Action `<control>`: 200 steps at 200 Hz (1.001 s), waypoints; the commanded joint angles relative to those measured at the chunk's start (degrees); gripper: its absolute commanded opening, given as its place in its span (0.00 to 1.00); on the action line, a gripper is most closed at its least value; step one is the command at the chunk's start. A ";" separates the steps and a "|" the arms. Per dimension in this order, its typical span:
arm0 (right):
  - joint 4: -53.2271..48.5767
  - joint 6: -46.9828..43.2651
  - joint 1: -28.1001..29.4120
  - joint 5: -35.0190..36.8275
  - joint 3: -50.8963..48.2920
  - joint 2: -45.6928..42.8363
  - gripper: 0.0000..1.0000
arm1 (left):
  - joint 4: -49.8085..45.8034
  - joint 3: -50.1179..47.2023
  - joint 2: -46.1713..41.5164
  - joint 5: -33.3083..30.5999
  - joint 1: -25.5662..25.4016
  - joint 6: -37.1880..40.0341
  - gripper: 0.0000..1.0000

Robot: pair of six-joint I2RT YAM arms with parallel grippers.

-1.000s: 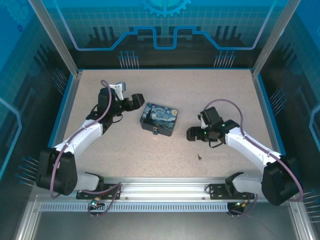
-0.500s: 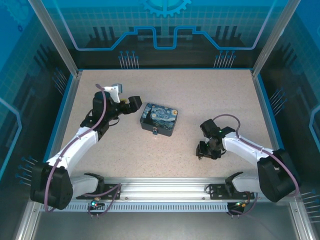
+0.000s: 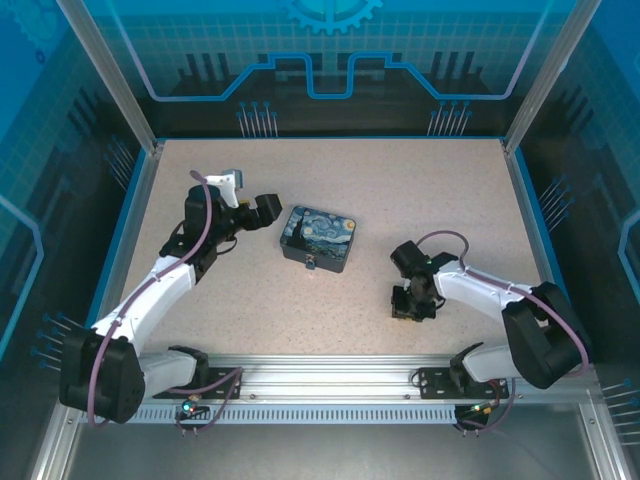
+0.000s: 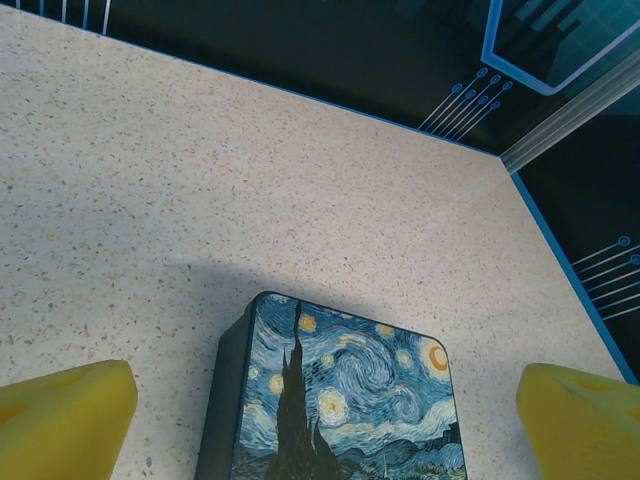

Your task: Unlock a padlock with a key

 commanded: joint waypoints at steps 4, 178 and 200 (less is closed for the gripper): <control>1.61 1.65 1.28 -1.60 0.24 1.79 0.17 | -0.87 -0.67 -1.80 -1.40 0.24 1.43 0.99; 51.05 11.19 2.16 -5.02 -4.06 -17.34 0.00 | 5.52 1.85 1.05 12.26 -9.18 -10.27 0.91; 57.24 10.65 4.08 -2.33 -3.10 -16.80 0.00 | 8.35 3.14 4.12 11.82 -13.26 -13.76 0.84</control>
